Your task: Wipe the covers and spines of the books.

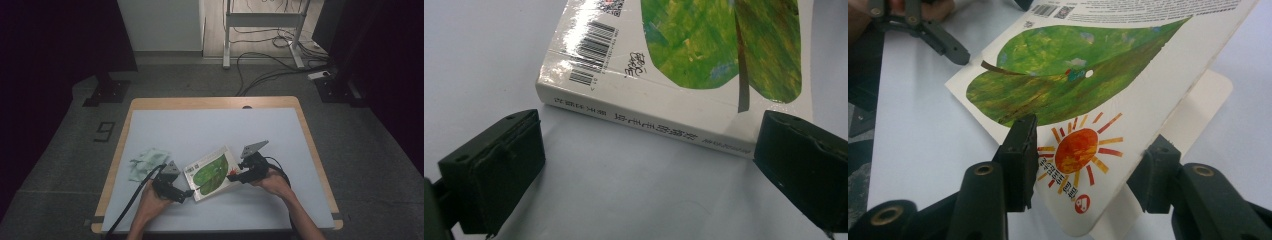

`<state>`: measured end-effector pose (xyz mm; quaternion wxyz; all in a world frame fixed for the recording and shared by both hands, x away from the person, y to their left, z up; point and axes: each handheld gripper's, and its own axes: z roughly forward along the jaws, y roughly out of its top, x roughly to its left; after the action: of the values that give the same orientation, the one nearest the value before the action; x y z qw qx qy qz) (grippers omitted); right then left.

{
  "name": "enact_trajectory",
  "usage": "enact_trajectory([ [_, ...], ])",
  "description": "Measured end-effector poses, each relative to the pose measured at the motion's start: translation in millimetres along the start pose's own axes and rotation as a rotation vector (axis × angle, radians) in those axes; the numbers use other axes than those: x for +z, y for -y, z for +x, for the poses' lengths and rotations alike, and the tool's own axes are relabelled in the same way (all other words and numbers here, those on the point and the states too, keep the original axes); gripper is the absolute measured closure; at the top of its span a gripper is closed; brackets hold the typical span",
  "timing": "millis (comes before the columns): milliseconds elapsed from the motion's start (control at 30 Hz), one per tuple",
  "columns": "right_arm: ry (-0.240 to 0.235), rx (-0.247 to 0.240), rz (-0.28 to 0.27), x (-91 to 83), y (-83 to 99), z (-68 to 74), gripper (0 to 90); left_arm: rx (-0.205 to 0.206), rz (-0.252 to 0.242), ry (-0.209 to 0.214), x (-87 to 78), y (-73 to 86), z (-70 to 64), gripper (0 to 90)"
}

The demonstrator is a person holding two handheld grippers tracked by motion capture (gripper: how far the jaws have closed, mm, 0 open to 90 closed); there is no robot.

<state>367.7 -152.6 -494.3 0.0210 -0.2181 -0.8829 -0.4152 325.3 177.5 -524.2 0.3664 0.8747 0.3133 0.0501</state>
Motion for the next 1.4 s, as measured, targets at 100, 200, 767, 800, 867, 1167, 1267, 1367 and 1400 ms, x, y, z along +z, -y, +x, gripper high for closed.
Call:
enact_trajectory([
  [100, 0.003, -0.011, -0.003, -1.1, 1.2, 1.4, 51.3, -0.004, -0.006, 0.008, 0.4, -2.1, 1.1, 0.0],
  [200, 0.006, -0.019, -0.007, -2.1, 2.2, 2.9, 52.0, -0.009, -0.014, 0.014, 1.0, -3.2, 2.4, 0.0],
  [767, 0.003, -0.088, -0.02, -10.7, 6.4, 9.7, 58.4, -0.039, -0.036, 0.053, 3.8, -5.5, 7.9, 0.0],
  [800, 0.002, -0.087, -0.022, -10.9, 6.7, 9.7, 58.5, -0.04, -0.036, 0.061, 4.6, -6.0, 8.1, 0.0],
  [867, 0.003, -0.086, -0.023, -11.0, 7.5, 9.7, 58.6, -0.039, -0.029, 0.071, 6.7, -7.9, 7.4, 0.0],
  [1167, -0.011, -0.071, -0.028, -11.9, 11.5, 8.5, 58.8, -0.039, -0.028, 0.094, 12.8, -13.5, 4.2, 0.0],
  [1267, -0.019, -0.046, -0.036, -12.2, 12.5, 5.6, 54.9, -0.038, -0.03, 0.094, 12.8, -13.3, 3.2, 0.0],
  [1367, 0.004, -0.027, -0.03, -10.9, 12.8, 4.0, 47.6, -0.032, -0.032, 0.092, 12.6, -13.3, 2.5, 0.0],
  [1400, 0.013, -0.024, -0.022, -9.7, 12.9, 3.5, 45.6, -0.029, -0.034, 0.089, 12.5, -13.3, 2.2, 0.0],
])
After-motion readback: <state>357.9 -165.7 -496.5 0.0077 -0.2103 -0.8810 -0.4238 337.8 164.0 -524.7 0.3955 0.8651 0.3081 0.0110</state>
